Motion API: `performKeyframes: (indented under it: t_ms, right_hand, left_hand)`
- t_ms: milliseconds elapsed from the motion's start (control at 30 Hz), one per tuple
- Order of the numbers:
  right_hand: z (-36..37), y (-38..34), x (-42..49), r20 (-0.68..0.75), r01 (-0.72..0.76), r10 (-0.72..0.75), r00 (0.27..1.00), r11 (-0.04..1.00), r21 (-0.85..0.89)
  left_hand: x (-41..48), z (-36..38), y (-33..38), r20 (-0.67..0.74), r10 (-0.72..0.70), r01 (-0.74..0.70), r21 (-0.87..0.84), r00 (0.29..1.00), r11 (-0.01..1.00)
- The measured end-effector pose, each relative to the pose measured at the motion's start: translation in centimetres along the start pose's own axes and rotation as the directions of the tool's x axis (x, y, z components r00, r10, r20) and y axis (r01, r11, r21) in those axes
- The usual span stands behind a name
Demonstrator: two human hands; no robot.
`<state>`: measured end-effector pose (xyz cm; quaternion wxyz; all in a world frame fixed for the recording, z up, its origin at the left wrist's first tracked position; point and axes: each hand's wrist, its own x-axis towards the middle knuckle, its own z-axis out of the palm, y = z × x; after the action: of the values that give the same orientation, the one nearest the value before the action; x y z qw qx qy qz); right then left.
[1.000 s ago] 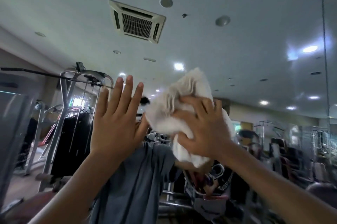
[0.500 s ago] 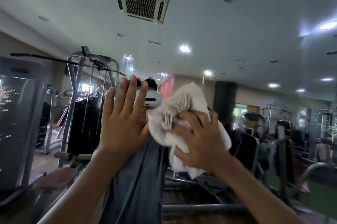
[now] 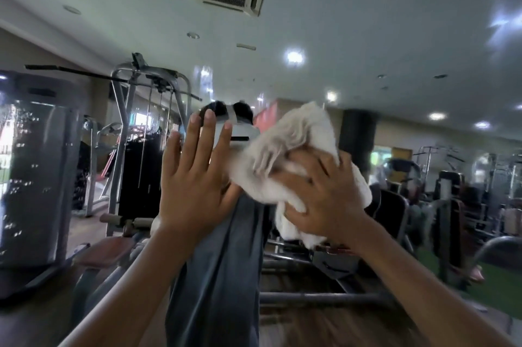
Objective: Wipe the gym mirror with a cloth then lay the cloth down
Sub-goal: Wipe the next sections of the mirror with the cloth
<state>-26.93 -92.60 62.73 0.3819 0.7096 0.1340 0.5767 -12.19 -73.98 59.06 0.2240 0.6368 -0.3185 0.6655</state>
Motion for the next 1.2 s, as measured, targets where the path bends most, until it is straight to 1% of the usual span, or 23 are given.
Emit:
performKeyframes:
  t_ms: [67,100,167,233,267,300,333,367,433,500,533,567,600,667,733,767,800,867,933,1000,1067,1133,1200]
  right_hand:
    - [-0.5,2.4,-1.8,0.048,0.197,-0.201,0.978,0.978,0.066]
    - [-0.6,3.6,-2.2,0.048,0.146,-0.149,0.988,0.987,0.072]
    - [-0.5,4.3,-1.6,-0.023,-0.208,0.209,0.978,0.978,0.036]
    - [-0.1,2.2,-0.2,-0.153,-0.597,0.591,0.792,0.802,0.009]
    - [0.4,0.4,0.1,-0.195,-0.702,0.688,0.699,0.712,-0.003]
    - [0.7,-1.5,0.1,-0.211,-0.737,0.718,0.663,0.676,-0.016]
    - [0.9,-3.2,-0.3,-0.178,-0.71,0.695,0.696,0.704,-0.028]
    - [0.9,-4.8,-1.5,-0.107,-0.628,0.622,0.776,0.777,-0.037]
    - [0.4,-6.2,-4.5,0.028,-0.279,0.28,0.96,0.959,-0.044]
    - [-0.6,-5.1,-7.1,0.116,0.086,-0.089,0.989,0.996,0.023]
    - [-1.1,-3.8,-7.7,0.126,0.174,-0.179,0.976,0.984,0.046]
    - [-1.5,-2.3,-7.9,0.117,0.177,-0.181,0.977,0.983,0.039]
    - [-1.8,-0.7,-7.7,0.108,0.086,-0.086,0.99,0.996,0.01]
    - [-1.6,1.2,-5.9,0.042,-0.297,0.299,0.953,0.954,-0.045]
    - [-0.8,0.2,-3.1,-0.099,-0.663,0.659,0.746,0.749,-0.007]
    - [-0.1,-1.3,-1.9,-0.155,-0.752,0.744,0.65,0.659,0.004]
    - [0.5,-2.8,-1.0,-0.186,-0.787,0.772,0.608,0.617,-0.011]
    - [1.0,-6.0,-0.9,-0.158,-0.761,0.749,0.644,0.649,-0.025]
    - [0.8,-8.7,-3.3,-0.068,-0.643,0.641,0.765,0.766,-0.02]
    - [0.1,-10.2,-6.9,0.029,-0.396,0.398,0.917,0.917,-0.041]
    - [-0.9,-9.4,-10.5,0.091,-0.201,0.203,0.975,0.979,-0.031]
    - [-1.6,-7.0,-12.0,0.104,-0.281,0.285,0.953,0.958,-0.05]
    - [-1.4,-5.0,-10.2,0.019,-0.568,0.571,0.821,0.82,-0.073]
  left_hand:
    - [-0.9,-0.1,0.2,0.014,-0.012,0.012,0.001,1.0,1.0]
    - [-1.2,-0.1,0.3,0.015,-0.018,0.018,0.007,1.0,1.0]
    - [-1.2,-0.1,0.5,0.009,-0.018,0.018,0.013,1.0,1.0]
    - [-1.1,-0.1,0.4,0.006,-0.016,0.016,0.005,1.0,1.0]
    - [-1.4,-0.1,0.3,0.01,-0.017,0.017,-0.001,1.0,1.0]
    - [-1.8,-0.1,0.4,0.016,-0.019,0.019,-0.004,1.0,1.0]
    - [-2.5,-0.1,0.4,0.026,-0.015,0.015,0.0,1.0,1.0]
    - [-3.5,-0.2,0.4,0.039,-0.009,0.009,0.002,0.999,1.0]
    - [-4.9,-0.3,0.3,0.056,0.014,-0.014,0.003,0.998,1.0]
    - [-5.8,-0.3,0.2,0.062,0.018,-0.017,-0.011,0.998,1.0]
    - [-5.9,-0.4,0.1,0.057,0.015,-0.015,-0.009,0.998,1.0]
    - [-5.9,-0.4,0.2,0.049,0.015,-0.015,-0.005,0.999,1.0]
    - [-6.0,-0.3,0.2,0.042,0.018,-0.018,-0.006,0.999,1.0]
    - [-5.9,-0.3,0.3,0.027,0.022,-0.022,-0.013,0.999,1.0]
    - [-6.0,-0.2,0.2,0.028,0.02,-0.019,-0.019,0.999,1.0]
    - [-6.1,-0.2,0.1,0.032,0.019,-0.018,-0.017,0.999,1.0]
    - [-6.2,-0.2,0.1,0.031,0.018,-0.018,-0.014,0.999,1.0]
    - [-6.1,-0.3,0.1,0.033,0.018,-0.017,-0.014,0.999,1.0]
    - [-5.8,-0.3,0.0,0.041,0.023,-0.023,-0.015,0.999,1.0]
    - [-6.2,-0.3,0.0,0.056,0.024,-0.023,-0.028,0.998,0.999]
    - [-8.0,-0.4,0.5,0.068,0.033,-0.03,-0.04,0.997,0.999]
    - [-10.2,-0.4,1.2,0.068,0.041,-0.039,-0.031,0.997,0.999]
    - [-11.0,-0.3,1.4,0.051,0.037,-0.036,-0.018,0.998,0.999]
